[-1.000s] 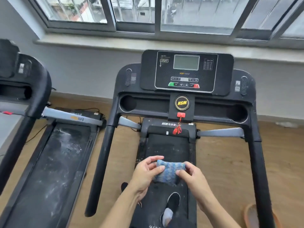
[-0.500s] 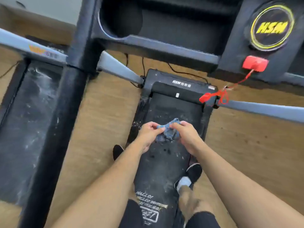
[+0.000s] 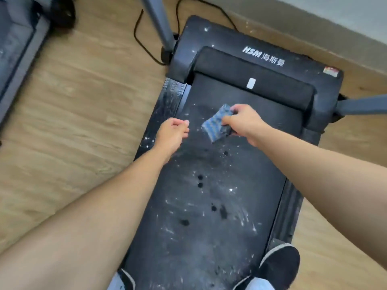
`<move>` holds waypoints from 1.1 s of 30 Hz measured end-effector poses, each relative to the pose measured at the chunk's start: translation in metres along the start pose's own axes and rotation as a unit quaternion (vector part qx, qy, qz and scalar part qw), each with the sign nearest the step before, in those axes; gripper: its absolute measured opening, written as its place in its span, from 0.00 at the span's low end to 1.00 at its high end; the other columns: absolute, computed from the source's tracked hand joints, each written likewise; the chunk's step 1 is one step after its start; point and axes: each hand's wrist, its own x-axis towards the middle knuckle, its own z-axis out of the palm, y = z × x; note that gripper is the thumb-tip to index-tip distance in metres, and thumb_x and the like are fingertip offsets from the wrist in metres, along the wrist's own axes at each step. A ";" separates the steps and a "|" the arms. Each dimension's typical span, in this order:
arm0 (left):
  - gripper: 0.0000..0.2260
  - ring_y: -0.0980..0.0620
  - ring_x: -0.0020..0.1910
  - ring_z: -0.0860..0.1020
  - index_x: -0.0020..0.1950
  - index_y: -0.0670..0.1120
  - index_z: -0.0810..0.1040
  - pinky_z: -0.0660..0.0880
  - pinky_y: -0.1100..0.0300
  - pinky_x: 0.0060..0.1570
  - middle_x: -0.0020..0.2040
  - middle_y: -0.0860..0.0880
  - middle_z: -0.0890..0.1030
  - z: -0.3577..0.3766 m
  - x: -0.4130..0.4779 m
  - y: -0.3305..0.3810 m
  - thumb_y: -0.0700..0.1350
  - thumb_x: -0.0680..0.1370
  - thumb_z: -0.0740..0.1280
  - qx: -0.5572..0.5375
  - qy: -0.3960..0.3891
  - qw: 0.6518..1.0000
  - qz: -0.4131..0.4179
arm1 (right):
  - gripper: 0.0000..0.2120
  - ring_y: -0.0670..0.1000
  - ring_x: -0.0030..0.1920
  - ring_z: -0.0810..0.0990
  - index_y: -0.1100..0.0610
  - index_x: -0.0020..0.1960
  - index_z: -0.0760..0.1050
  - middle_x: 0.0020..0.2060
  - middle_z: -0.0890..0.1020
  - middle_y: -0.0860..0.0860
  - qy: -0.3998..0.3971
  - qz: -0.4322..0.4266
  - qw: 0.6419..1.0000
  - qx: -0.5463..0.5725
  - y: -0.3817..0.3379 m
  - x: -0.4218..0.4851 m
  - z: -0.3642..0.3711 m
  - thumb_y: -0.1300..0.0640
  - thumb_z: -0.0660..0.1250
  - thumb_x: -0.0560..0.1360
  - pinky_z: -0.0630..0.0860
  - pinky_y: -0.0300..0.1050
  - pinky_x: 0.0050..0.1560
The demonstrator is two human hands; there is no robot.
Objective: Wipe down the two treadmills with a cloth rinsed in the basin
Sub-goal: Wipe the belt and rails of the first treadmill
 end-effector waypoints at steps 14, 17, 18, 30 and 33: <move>0.33 0.42 0.77 0.68 0.87 0.48 0.53 0.68 0.42 0.68 0.87 0.49 0.50 -0.041 0.108 -0.140 0.62 0.85 0.53 0.475 0.207 0.814 0.261 | 0.18 0.61 0.69 0.70 0.58 0.67 0.75 0.70 0.73 0.57 0.148 -0.407 0.841 -0.325 0.047 0.139 0.102 0.53 0.65 0.80 0.72 0.60 0.66; 0.36 0.42 0.79 0.67 0.87 0.48 0.52 0.67 0.43 0.69 0.87 0.49 0.48 -0.040 0.109 -0.144 0.64 0.83 0.54 0.476 0.201 0.813 0.270 | 0.34 0.61 0.83 0.54 0.60 0.81 0.61 0.83 0.56 0.60 0.135 -0.377 0.834 -0.380 0.062 0.150 0.107 0.39 0.55 0.84 0.55 0.58 0.81; 0.36 0.42 0.78 0.68 0.87 0.48 0.53 0.68 0.43 0.68 0.87 0.49 0.48 -0.040 0.109 -0.144 0.64 0.83 0.55 0.477 0.203 0.811 0.271 | 0.40 0.60 0.84 0.47 0.60 0.84 0.54 0.84 0.50 0.60 0.113 -0.351 0.838 -0.402 0.065 0.155 0.112 0.34 0.49 0.83 0.49 0.58 0.83; 0.32 0.42 0.67 0.75 0.87 0.48 0.55 0.73 0.41 0.60 0.87 0.51 0.50 -0.038 0.109 -0.146 0.58 0.84 0.53 0.482 0.217 0.804 0.271 | 0.51 0.60 0.84 0.42 0.63 0.85 0.46 0.84 0.45 0.61 0.016 -0.464 0.719 -0.518 0.097 0.134 0.146 0.23 0.43 0.79 0.50 0.59 0.83; 0.31 0.43 0.67 0.75 0.87 0.49 0.54 0.74 0.41 0.61 0.87 0.52 0.49 -0.039 0.111 -0.145 0.58 0.84 0.53 0.483 0.215 0.805 0.271 | 0.55 0.59 0.84 0.41 0.62 0.85 0.43 0.84 0.44 0.60 0.084 -0.368 0.784 -0.493 0.048 0.187 0.114 0.20 0.39 0.76 0.47 0.59 0.83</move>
